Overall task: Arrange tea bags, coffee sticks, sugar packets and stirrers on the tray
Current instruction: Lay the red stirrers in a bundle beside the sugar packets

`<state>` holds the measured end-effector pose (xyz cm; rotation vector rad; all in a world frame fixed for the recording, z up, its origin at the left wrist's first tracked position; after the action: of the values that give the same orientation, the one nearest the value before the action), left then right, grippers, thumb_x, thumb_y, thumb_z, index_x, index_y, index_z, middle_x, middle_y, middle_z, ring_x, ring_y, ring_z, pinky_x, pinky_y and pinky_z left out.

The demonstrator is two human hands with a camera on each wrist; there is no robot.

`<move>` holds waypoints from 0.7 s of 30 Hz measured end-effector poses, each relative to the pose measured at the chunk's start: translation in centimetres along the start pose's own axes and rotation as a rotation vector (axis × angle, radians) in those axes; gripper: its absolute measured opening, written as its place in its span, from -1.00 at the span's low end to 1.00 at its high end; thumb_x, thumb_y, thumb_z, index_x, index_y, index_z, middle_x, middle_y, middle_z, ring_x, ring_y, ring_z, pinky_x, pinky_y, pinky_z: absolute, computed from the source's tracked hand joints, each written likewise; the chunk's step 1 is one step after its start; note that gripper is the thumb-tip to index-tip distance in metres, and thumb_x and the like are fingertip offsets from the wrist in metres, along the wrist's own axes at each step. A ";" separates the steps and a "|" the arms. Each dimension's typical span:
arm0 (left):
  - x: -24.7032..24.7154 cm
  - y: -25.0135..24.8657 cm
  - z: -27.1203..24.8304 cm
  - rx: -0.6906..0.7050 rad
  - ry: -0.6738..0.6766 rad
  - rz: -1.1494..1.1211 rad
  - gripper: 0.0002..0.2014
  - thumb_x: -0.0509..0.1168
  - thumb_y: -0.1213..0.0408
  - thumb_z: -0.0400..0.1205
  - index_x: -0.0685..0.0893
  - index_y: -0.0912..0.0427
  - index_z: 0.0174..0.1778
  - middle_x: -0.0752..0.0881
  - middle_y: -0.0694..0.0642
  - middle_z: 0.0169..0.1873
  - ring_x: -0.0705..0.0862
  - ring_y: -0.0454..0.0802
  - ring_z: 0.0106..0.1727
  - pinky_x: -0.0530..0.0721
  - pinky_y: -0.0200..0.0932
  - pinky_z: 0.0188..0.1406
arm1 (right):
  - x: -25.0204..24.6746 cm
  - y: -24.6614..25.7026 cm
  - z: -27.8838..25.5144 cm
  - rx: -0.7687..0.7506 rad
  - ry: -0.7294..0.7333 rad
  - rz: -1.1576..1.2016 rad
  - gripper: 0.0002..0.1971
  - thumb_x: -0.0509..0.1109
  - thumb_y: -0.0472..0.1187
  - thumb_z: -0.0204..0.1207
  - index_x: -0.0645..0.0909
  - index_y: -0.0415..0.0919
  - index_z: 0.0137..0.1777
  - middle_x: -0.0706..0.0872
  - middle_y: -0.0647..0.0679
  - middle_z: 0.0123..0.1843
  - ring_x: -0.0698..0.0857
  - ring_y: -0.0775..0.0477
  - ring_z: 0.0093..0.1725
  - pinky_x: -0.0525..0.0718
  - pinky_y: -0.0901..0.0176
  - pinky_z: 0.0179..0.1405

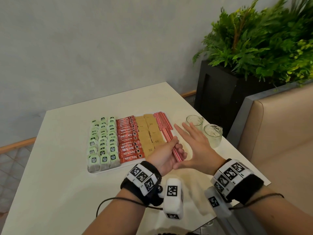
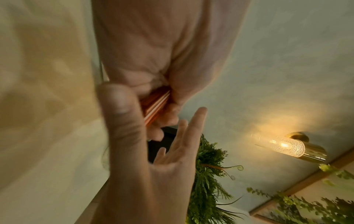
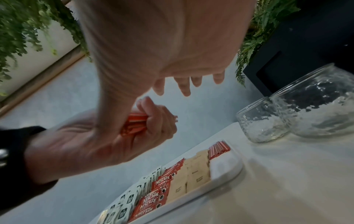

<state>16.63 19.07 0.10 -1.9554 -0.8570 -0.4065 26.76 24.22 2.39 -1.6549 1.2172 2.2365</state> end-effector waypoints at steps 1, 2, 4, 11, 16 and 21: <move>0.1 0.1 -0.1 -0.014 0.007 -0.002 -0.80 0.19 0.20 0.78 0.53 0.22 -0.12 0.47 0.03 -0.48 0.50 -0.08 -0.51 0.68 -0.12 -0.33 | -0.2 -0.1 0.1 0.011 -0.033 -0.005 0.22 0.53 0.44 0.11 -0.27 0.43 0.60 -0.16 0.12 0.74 -0.35 0.12 0.68 -0.15 -0.23 0.68; 0.1 0.2 -0.1 -0.023 0.011 -0.007 -0.80 0.19 0.20 0.77 0.53 0.22 -0.12 0.46 0.02 -0.49 0.50 -0.08 -0.51 0.69 -0.12 -0.34 | -0.3 -0.1 0.1 0.015 -0.048 0.002 0.23 0.53 0.45 0.09 -0.26 0.40 0.61 -0.16 0.12 0.74 -0.34 0.12 0.68 -0.14 -0.22 0.68; 0.2 0.2 -0.2 -0.032 0.019 -0.029 -0.80 0.19 0.21 0.77 0.53 0.20 -0.13 0.46 0.02 -0.49 0.49 -0.10 -0.53 0.68 -0.14 -0.38 | -0.2 0.1 -0.1 -0.002 -0.008 0.042 0.33 0.54 0.49 -0.02 -0.28 0.39 0.63 -0.21 0.16 0.74 -0.39 0.16 0.67 -0.21 -0.12 0.67; 0.2 0.2 -0.5 -0.053 0.041 0.008 -0.82 0.23 0.21 0.76 0.54 0.20 -0.12 0.46 0.02 -0.46 0.48 -0.12 -0.52 0.66 -0.22 -0.48 | -0.5 0.2 -0.3 -0.003 -0.101 0.063 0.26 0.58 0.38 0.11 -0.23 0.32 0.65 -0.09 0.12 0.74 -0.21 0.11 0.71 -0.01 -0.17 0.69; -0.2 0.2 -0.9 -0.045 0.103 0.303 -0.80 0.25 0.12 0.74 0.51 0.14 -0.14 0.38 -0.05 -0.52 0.31 -0.16 -0.56 0.40 -0.35 -0.62 | -0.2 0.2 -0.6 -0.013 0.003 0.209 0.35 0.63 0.38 0.01 -0.22 0.29 0.68 -0.15 0.25 0.73 -0.27 0.27 0.67 -0.08 0.05 0.66; -0.4 1.2 -1.7 -0.110 0.237 0.572 -0.76 0.24 0.09 0.75 0.46 0.10 -0.19 0.31 -0.08 -0.50 0.22 -0.18 -0.52 0.26 -0.37 -0.60 | -3.7 -1.3 0.2 0.160 -0.124 0.436 -0.13 0.29 0.34 0.43 0.08 0.11 0.69 0.12 0.20 0.71 0.08 0.25 0.66 0.10 0.12 0.67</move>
<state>17.27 17.08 -0.01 -2.0948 -0.1090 -0.3362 28.77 26.62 4.85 -1.2672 1.8105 2.3456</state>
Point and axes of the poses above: each hand's wrist, its own z-axis towards the middle knuckle, its own x-axis out of the palm, y = z × x, the point moved 5 cm from there along z, towards the middle knuckle
